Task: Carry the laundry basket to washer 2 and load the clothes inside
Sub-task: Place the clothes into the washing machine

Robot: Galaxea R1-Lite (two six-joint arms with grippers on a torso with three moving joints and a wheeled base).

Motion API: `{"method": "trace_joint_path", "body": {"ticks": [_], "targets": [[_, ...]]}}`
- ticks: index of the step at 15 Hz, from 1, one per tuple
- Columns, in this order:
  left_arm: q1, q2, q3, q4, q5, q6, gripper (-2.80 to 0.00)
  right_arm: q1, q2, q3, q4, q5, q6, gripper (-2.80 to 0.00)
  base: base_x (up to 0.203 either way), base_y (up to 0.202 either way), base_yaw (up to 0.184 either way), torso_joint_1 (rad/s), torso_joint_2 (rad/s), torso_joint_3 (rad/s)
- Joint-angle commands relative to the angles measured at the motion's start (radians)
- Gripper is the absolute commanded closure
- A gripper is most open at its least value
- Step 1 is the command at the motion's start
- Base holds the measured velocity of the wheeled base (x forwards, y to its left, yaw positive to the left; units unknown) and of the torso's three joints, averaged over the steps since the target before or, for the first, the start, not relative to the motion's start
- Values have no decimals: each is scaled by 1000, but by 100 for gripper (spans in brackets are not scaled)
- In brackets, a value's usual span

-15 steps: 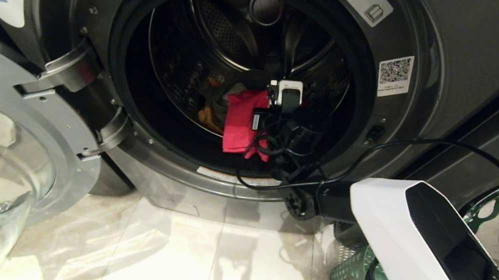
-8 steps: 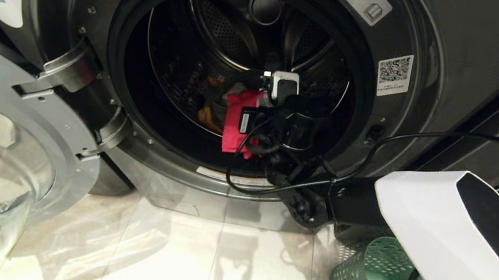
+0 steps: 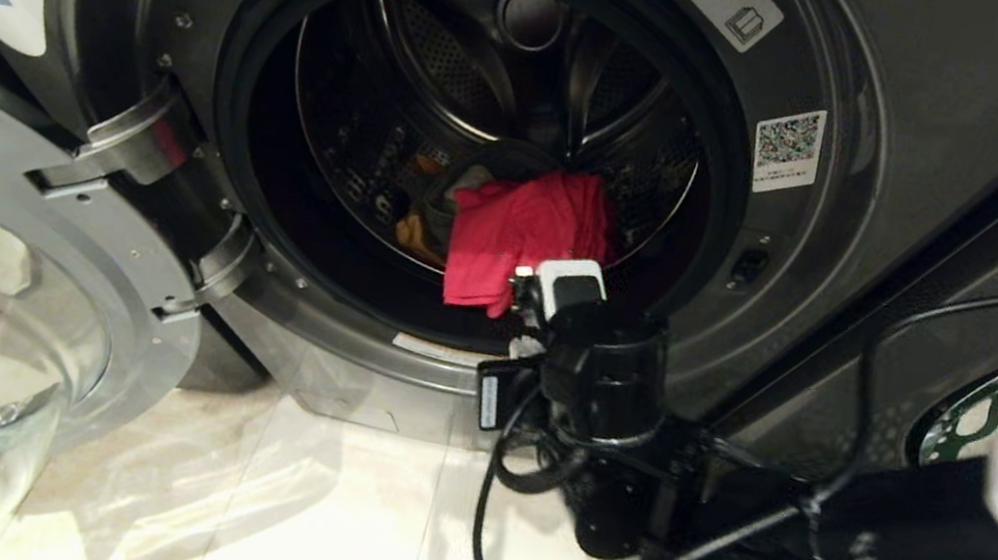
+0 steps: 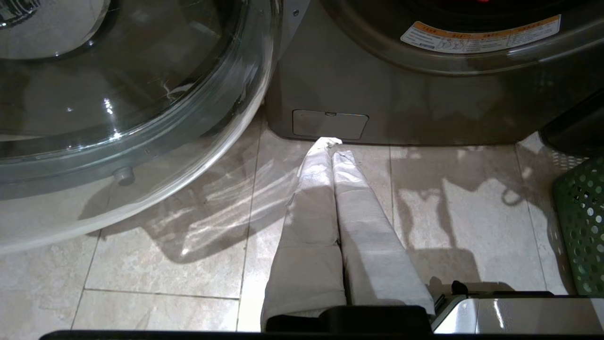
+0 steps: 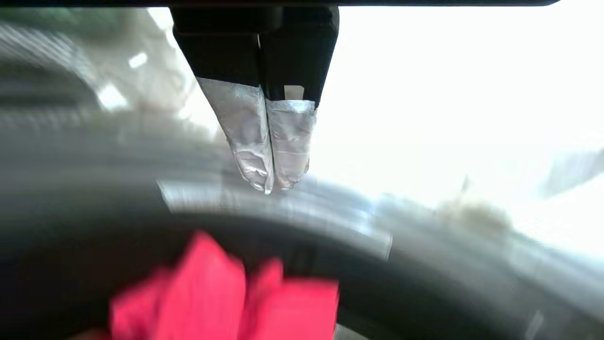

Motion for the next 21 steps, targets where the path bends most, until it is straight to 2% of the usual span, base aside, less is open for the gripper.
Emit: {"method": "trace_joint_path", "body": {"ticks": [1, 3, 5, 7, 10, 12, 14, 15, 18, 21], "targets": [[0, 0, 0, 0, 1, 0, 0, 9, -199, 145, 23, 7, 5, 0, 0, 0, 0, 0, 0, 0], [0, 0, -1, -1, 1, 0, 0, -6, -392, 317, 113, 63, 8, 0, 0, 0, 0, 0, 0, 0], [0, 0, -1, 0, 1, 0, 0, -92, -568, 475, 202, 111, 8, 0, 0, 0, 0, 0, 0, 0], [0, 0, -1, 0, 1, 0, 0, -315, -670, 583, 253, 187, -15, 0, 0, 0, 0, 0, 0, 0], [-1, 0, 0, 0, 1, 0, 0, -714, -833, 755, 284, 433, -162, 0, 0, 0, 0, 0, 0, 0], [0, 0, 0, 0, 1, 0, 0, -856, -987, 904, 298, 550, -239, 0, 0, 0, 0, 0, 0, 0], [0, 0, 0, 0, 1, 0, 0, -883, -1134, 1058, 315, 603, -279, 0, 0, 0, 0, 0, 0, 0], [0, 0, -1, -1, 1, 0, 0, -888, -1201, 1083, 362, 612, -286, 0, 0, 0, 0, 0, 0, 0], [0, 0, 0, 0, 1, 0, 0, -892, -1473, 1095, 572, 622, -291, 0, 0, 0, 0, 0, 0, 0], [0, 0, 0, 0, 1, 0, 0, -901, -1743, 1095, 656, 624, -288, 0, 0, 0, 0, 0, 0, 0]]}}
